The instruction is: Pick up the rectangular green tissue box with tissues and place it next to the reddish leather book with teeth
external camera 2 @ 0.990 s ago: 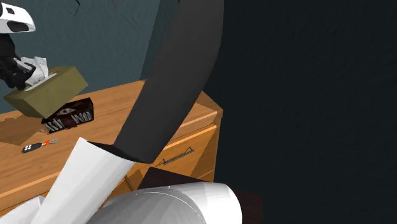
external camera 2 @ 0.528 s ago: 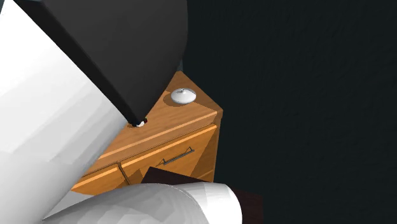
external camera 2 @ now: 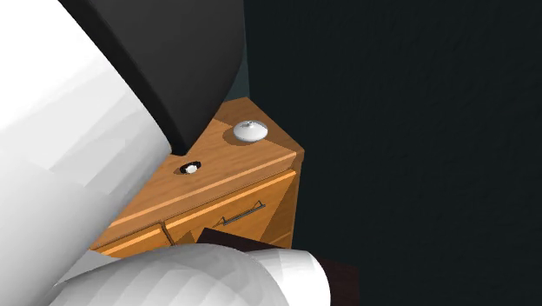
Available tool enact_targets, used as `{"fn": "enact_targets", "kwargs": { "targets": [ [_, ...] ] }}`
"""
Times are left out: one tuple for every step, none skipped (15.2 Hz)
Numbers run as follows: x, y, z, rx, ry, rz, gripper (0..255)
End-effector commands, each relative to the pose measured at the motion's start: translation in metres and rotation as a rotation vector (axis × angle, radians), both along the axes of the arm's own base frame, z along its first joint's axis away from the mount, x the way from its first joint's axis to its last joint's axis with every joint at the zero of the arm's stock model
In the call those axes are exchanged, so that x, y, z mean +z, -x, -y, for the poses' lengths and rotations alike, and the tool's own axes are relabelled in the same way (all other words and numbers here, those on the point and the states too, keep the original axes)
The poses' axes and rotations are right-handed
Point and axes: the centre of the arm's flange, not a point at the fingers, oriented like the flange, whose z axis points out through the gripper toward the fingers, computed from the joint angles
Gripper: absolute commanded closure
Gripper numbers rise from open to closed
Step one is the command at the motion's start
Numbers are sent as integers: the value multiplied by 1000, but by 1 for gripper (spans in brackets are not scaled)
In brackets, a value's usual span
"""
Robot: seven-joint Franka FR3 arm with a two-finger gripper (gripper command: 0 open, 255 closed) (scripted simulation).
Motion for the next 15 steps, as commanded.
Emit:
{"fn": "enact_targets", "kwargs": {
  "targets": [
    [-11, 0, 0, 0, 0, 0, 255],
    [-17, 0, 0, 0, 0, 0, 255],
    [-22, 0, 0, 0, 0, 0, 255],
    [-27, 0, 0, 0, 0, 0, 255],
    [-32, 0, 0, 0, 0, 0, 255],
    [-38, 0, 0, 0, 0, 0, 255],
    [-43, 0, 0, 0, 0, 0, 255],
    [-48, 0, 0, 0, 0, 0, 255],
    [-54, 0, 0, 0, 0, 0, 255],
    [-59, 0, 0, 0, 0, 0, 255],
    [-64, 0, 0, 0, 0, 0, 255],
    [-69, 0, 0, 0, 0, 0, 255],
    [-75, 0, 0, 0, 0, 0, 255],
    [-80, 0, 0, 0, 0, 0, 255],
    [-85, 0, 0, 0, 0, 0, 255]
  ]
}}
